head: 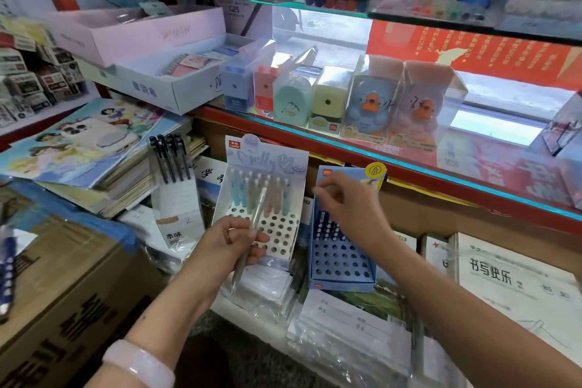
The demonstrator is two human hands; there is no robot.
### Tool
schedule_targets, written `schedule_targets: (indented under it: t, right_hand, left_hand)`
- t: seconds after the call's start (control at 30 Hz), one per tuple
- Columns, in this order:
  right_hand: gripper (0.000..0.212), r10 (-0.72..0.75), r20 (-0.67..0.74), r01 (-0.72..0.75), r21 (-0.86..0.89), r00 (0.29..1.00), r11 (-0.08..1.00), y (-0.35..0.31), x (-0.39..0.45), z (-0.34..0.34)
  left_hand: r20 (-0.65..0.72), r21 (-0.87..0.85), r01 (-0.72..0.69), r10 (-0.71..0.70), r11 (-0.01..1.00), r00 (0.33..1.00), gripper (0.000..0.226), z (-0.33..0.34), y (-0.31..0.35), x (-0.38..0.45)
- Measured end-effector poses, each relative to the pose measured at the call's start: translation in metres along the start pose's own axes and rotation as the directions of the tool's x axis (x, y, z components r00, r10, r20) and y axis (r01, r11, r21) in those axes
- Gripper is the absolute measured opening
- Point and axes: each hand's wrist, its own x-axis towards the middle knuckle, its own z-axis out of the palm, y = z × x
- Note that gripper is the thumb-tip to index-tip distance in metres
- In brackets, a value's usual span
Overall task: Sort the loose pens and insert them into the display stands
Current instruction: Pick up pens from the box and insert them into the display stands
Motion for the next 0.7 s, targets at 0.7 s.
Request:
schedule_targets:
  t: [0.7]
  right_hand:
    - [0.006, 0.046, -0.059, -0.026, 0.312, 0.997, 0.95, -0.033, 0.066, 0.044]
  left_hand:
    - [-0.177, 0.803, -0.029, 0.285, 0.596, 0.942, 0.048, -0.072, 0.001, 0.01]
